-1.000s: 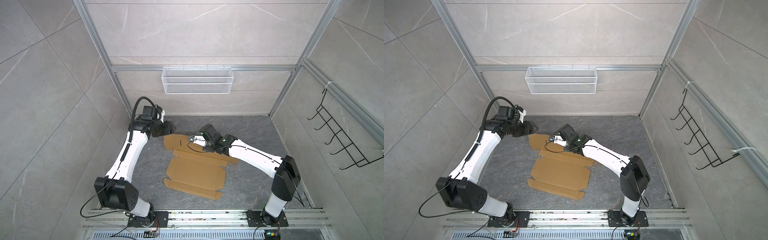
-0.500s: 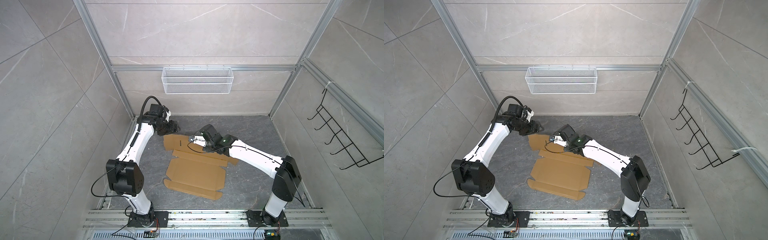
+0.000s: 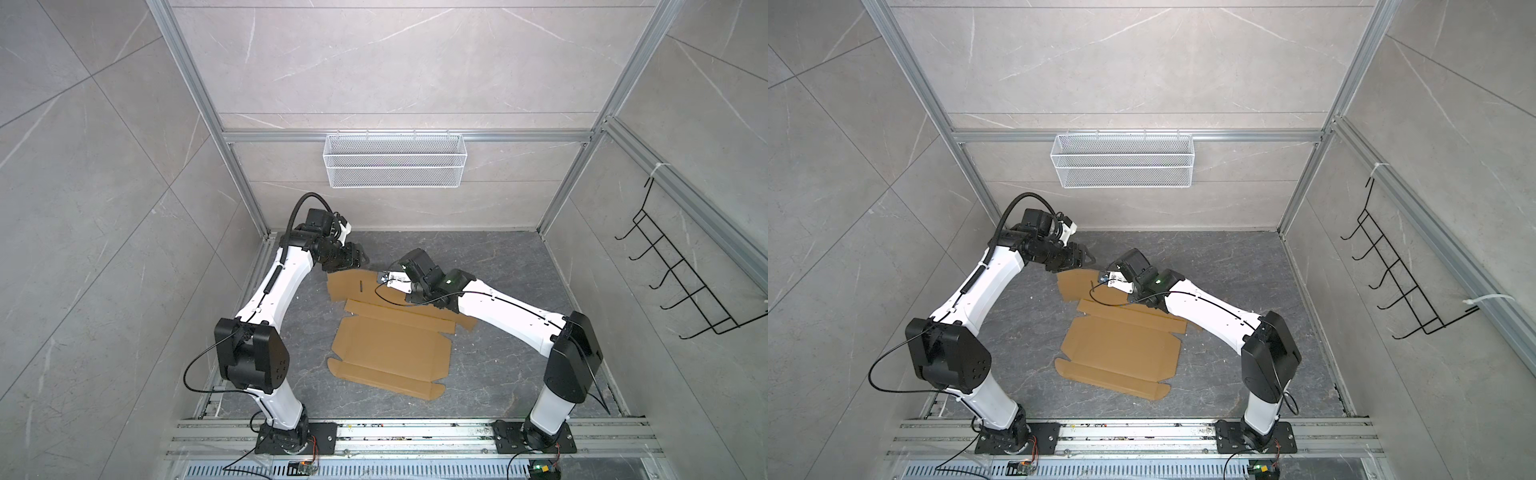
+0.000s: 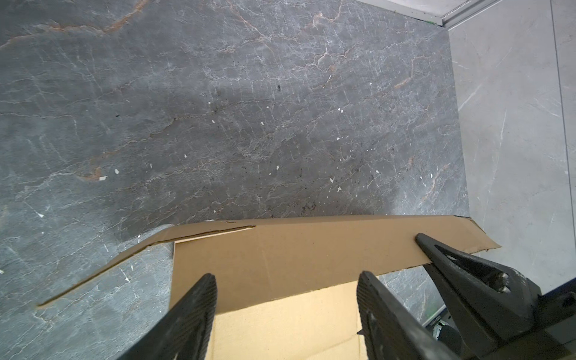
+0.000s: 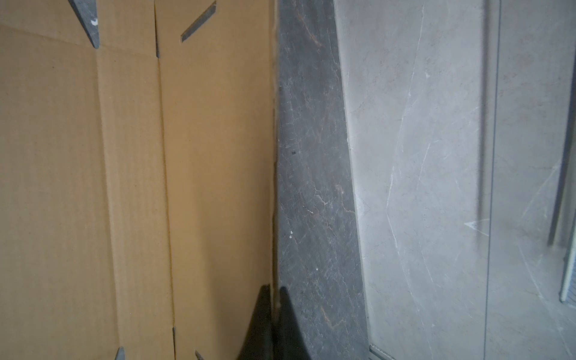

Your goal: Fold the paper box

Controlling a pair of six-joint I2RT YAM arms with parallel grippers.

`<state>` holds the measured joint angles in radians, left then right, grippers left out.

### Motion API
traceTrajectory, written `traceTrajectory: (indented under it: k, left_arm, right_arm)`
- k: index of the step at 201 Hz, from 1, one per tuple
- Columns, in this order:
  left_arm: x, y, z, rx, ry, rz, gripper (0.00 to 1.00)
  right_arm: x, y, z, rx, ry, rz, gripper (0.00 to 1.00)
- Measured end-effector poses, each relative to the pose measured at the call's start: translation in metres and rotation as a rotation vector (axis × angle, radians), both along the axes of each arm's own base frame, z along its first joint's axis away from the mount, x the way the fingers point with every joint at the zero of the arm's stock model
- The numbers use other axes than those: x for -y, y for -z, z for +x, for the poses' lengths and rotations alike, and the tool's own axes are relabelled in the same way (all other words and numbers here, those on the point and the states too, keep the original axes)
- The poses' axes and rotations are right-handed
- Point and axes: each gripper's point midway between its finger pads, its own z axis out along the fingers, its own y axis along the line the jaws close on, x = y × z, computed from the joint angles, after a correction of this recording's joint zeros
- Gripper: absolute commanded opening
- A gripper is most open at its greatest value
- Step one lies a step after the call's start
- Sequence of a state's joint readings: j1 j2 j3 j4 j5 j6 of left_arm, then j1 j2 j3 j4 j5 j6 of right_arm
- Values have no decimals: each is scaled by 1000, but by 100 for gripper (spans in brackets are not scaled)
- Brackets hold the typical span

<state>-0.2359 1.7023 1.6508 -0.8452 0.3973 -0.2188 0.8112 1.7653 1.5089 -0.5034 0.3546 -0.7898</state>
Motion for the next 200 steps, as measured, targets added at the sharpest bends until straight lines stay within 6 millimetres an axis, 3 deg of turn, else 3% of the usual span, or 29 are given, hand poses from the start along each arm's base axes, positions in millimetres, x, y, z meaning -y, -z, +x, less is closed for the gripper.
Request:
traceTrajectory:
  k: [56, 200]
  left_arm:
    - [12, 1, -6, -5, 31, -2, 73]
    - [8, 12, -14, -54, 40, 26, 75]
  right_arm:
    - [0, 0, 0, 0, 0, 0, 0]
    - [-3, 0, -2, 1, -6, -1, 0]
